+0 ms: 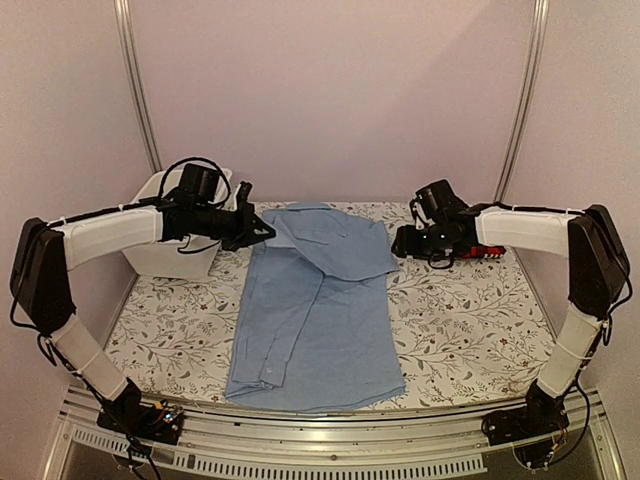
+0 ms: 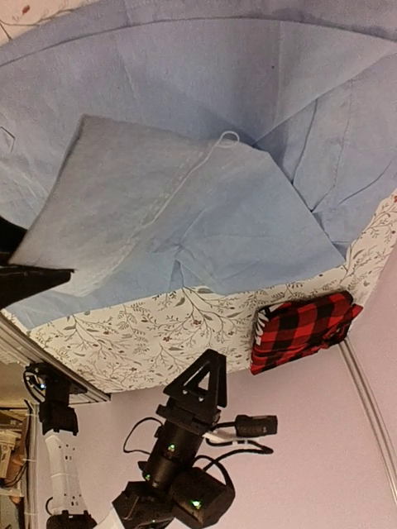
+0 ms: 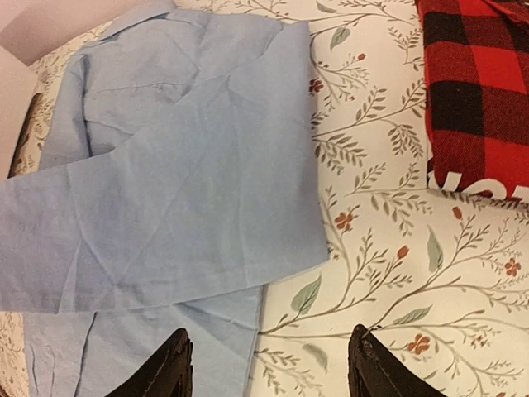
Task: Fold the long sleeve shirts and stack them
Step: Adjust the sleeve at the center of the board, then pick up the 1/3-folded shirt from the center of the board.
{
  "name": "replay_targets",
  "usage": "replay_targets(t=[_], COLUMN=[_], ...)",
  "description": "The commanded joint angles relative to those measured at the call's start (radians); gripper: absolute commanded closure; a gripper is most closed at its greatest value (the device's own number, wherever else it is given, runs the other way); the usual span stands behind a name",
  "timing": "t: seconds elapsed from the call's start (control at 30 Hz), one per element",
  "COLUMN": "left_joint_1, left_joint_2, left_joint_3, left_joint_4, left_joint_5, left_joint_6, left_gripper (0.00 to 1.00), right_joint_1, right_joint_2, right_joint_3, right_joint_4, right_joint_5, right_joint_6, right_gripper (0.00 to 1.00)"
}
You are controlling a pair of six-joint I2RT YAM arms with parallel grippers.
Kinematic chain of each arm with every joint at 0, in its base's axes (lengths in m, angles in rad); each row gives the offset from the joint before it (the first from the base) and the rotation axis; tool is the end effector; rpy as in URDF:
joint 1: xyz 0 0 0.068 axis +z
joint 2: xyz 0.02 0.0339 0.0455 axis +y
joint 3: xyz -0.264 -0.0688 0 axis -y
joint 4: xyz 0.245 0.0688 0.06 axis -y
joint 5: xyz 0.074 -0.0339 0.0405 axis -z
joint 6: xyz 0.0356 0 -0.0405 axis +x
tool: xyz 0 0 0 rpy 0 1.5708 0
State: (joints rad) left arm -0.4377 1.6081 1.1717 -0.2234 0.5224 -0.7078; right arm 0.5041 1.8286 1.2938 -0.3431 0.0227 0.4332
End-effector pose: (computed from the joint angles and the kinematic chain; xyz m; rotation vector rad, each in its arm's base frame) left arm 0.3186 -0.1687 0.2639 -0.0117 2.4054 -1.1690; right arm 0.3495 0.1919 0.2112 -0.0780 2.4858 0.3803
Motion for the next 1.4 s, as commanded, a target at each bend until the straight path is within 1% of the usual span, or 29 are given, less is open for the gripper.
replay_targets(t=[0.0, 0.1, 0.2, 0.3, 0.4, 0.5, 0.57, 0.67, 0.73, 1.0, 1.2, 1.3, 1.37], left_joint_1=[-0.012, -0.015, -0.017, -0.021, -0.023, -0.025, -0.027, -0.028, -0.03, -0.036, -0.041, -0.043, -0.043], left_joint_2=[0.025, 0.042, 0.056, 0.065, 0.07, 0.075, 0.081, 0.093, 0.1, 0.118, 0.145, 0.154, 0.16], left_joint_3=[0.056, 0.068, 0.072, 0.079, 0.086, 0.091, 0.095, 0.103, 0.107, 0.138, 0.173, 0.186, 0.194], left_joint_4=[-0.052, -0.059, -0.06, -0.06, -0.059, -0.059, -0.059, -0.057, -0.053, -0.049, -0.048, -0.048, -0.047], left_joint_5=[-0.008, 0.006, 0.017, 0.024, 0.028, 0.033, 0.033, 0.036, 0.043, 0.039, 0.04, 0.04, 0.045], left_joint_6=[0.045, 0.054, 0.056, 0.054, 0.053, 0.053, 0.053, 0.053, 0.048, 0.044, 0.045, 0.043, 0.042], left_gripper=[1.0, 1.0, 1.0, 1.0, 1.0, 1.0, 1.0, 1.0, 1.0, 1.0, 1.0, 1.0, 1.0], right_joint_1=[0.105, 0.162, 0.203, 0.227, 0.268, 0.306, 0.328, 0.335, 0.335, 0.326, 0.273, 0.27, 0.267], right_joint_2=[-0.123, -0.172, -0.17, -0.151, -0.155, -0.168, -0.167, -0.146, -0.129, -0.093, -0.111, -0.121, -0.131], right_joint_3=[-0.134, -0.22, -0.267, -0.31, -0.348, -0.377, -0.392, -0.406, -0.411, -0.406, -0.435, -0.432, -0.431], right_joint_4=[0.028, 0.05, 0.051, 0.064, 0.063, 0.054, 0.057, 0.071, 0.089, 0.09, 0.066, 0.045, 0.024], right_joint_5=[-0.03, -0.036, -0.028, -0.04, -0.027, -0.028, 0.007, -0.002, -0.006, 0.016, 0.035, 0.043, 0.057], right_joint_6=[0.085, 0.144, 0.178, 0.218, 0.257, 0.293, 0.313, 0.328, 0.338, 0.344, 0.324, 0.307, 0.298], right_gripper=[0.4, 0.44, 0.45, 0.51, 0.54, 0.55, 0.56, 0.59, 0.64, 0.99, 1.0, 0.98, 0.92])
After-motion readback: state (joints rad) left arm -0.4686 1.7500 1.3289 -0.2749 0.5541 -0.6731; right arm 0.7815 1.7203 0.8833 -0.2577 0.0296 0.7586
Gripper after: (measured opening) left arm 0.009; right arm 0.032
